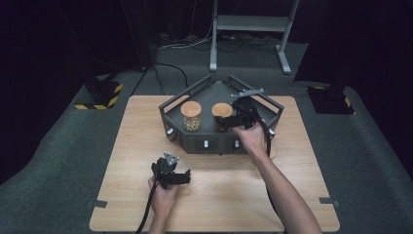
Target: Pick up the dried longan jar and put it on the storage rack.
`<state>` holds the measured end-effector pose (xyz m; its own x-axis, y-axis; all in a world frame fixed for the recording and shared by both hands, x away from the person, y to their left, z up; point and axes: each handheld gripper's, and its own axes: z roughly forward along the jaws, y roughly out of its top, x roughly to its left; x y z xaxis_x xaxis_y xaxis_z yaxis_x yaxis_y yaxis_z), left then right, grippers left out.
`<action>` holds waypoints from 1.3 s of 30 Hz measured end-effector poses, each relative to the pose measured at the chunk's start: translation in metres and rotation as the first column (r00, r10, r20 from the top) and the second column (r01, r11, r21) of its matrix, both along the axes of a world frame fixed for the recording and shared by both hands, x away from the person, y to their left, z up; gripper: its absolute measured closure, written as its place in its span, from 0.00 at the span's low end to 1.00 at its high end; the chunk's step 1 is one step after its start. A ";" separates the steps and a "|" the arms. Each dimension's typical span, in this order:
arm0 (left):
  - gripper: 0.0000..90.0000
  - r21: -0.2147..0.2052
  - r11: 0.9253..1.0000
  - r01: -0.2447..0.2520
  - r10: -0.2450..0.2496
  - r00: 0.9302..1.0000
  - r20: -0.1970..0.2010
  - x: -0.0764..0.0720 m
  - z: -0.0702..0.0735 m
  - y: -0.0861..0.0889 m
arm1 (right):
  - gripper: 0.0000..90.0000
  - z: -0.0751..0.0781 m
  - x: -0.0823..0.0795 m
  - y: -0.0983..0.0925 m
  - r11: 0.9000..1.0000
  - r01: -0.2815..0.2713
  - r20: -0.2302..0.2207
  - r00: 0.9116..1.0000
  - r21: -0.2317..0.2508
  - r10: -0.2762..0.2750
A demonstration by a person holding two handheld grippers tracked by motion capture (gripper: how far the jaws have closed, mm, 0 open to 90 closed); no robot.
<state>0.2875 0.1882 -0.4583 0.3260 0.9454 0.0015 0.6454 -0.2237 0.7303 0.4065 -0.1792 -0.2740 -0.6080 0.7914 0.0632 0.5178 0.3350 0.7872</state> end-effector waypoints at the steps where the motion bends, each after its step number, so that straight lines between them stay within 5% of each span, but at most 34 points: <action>1: 0.03 0.000 1.000 0.000 0.000 1.000 0.000 0.000 0.000 0.000 | 0.11 0.000 0.000 0.000 1.000 -0.002 0.000 1.000 0.001 0.002; 39: 0.03 -0.002 1.000 0.000 0.000 1.000 0.000 0.000 0.000 0.000 | 0.11 0.011 -0.029 -0.028 0.999 -0.053 0.076 0.996 -0.004 0.053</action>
<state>0.2874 0.1882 -0.4584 0.3257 0.9455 0.0001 0.6455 -0.2224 0.7307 0.3773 -0.2075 -0.2628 -0.6523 0.7578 0.0138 0.4382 0.3622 0.8226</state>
